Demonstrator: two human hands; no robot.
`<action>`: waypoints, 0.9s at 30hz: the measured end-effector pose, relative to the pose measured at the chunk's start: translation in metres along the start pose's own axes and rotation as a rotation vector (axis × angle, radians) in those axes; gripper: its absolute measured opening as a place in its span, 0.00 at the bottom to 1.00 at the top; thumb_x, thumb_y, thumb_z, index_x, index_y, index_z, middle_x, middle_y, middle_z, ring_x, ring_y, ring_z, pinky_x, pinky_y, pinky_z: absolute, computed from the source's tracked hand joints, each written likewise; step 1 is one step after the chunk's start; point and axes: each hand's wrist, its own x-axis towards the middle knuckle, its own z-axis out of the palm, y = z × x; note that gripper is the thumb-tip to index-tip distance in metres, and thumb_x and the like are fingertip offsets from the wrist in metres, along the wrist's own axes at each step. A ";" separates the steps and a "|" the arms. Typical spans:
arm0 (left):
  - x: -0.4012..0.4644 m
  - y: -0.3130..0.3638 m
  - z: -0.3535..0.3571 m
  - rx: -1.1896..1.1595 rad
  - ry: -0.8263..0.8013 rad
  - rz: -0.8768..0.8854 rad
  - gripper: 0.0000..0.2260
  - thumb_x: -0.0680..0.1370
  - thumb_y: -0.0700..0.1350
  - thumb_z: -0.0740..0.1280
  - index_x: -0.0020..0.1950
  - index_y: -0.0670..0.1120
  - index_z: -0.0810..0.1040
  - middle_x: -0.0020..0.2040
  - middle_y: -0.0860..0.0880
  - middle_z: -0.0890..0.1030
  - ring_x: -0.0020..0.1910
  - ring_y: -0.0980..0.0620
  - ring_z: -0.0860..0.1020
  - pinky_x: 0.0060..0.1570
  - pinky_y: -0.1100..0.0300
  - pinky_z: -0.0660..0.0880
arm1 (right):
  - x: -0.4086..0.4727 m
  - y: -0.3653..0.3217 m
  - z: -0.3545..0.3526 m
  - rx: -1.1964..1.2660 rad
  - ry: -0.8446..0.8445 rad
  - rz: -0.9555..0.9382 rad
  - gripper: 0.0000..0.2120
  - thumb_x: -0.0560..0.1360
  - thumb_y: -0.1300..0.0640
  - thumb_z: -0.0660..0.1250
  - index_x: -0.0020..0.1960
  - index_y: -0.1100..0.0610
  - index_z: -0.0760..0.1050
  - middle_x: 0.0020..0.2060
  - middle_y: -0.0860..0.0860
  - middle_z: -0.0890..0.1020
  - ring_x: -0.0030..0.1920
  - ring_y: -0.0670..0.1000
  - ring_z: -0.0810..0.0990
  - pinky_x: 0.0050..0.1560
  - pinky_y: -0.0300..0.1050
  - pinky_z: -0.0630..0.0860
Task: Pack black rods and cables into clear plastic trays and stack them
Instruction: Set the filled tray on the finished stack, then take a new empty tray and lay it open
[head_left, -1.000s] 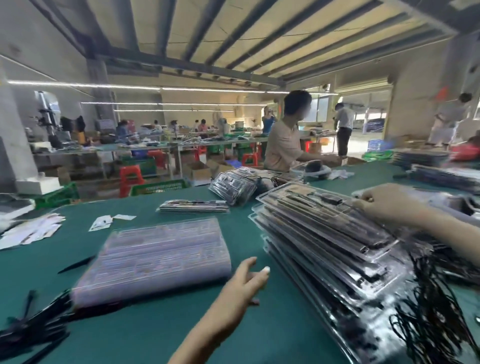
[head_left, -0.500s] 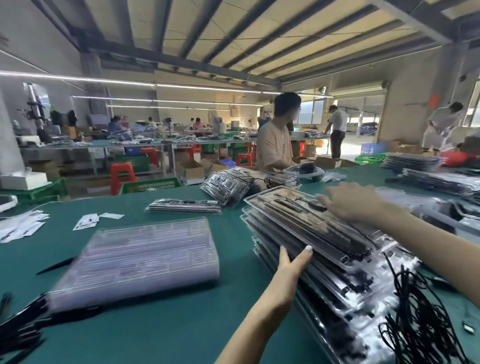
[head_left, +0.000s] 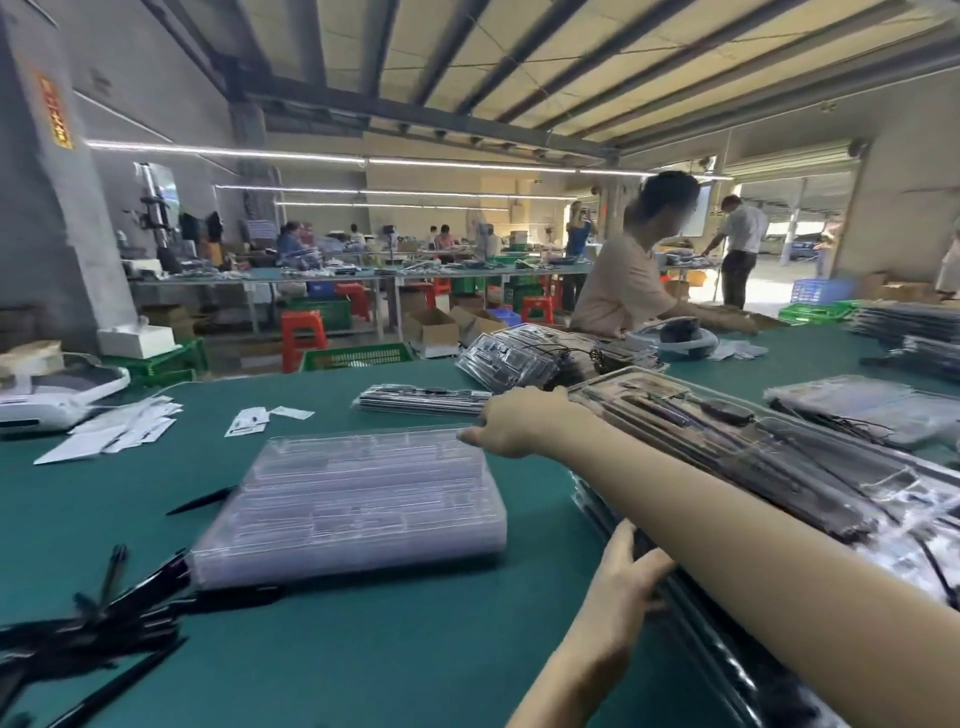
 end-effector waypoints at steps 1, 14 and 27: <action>-0.004 -0.001 -0.005 0.008 -0.013 0.003 0.27 0.68 0.58 0.64 0.67 0.55 0.70 0.61 0.57 0.75 0.59 0.59 0.74 0.63 0.52 0.72 | 0.007 -0.008 0.005 0.031 -0.001 -0.024 0.27 0.79 0.36 0.51 0.62 0.55 0.74 0.63 0.54 0.75 0.64 0.59 0.72 0.65 0.64 0.60; -0.072 -0.090 -0.253 1.394 0.774 0.066 0.31 0.78 0.43 0.60 0.78 0.44 0.50 0.78 0.49 0.50 0.75 0.62 0.41 0.73 0.54 0.42 | 0.087 -0.086 0.132 0.576 0.082 -0.365 0.07 0.70 0.53 0.75 0.46 0.55 0.82 0.43 0.51 0.84 0.45 0.50 0.81 0.47 0.43 0.76; -0.067 -0.107 -0.268 1.399 0.722 -0.059 0.37 0.79 0.47 0.56 0.73 0.56 0.28 0.72 0.59 0.25 0.69 0.62 0.24 0.72 0.48 0.30 | 0.112 -0.090 0.119 0.482 0.212 -0.360 0.10 0.81 0.54 0.60 0.50 0.57 0.78 0.51 0.53 0.82 0.52 0.54 0.78 0.50 0.47 0.72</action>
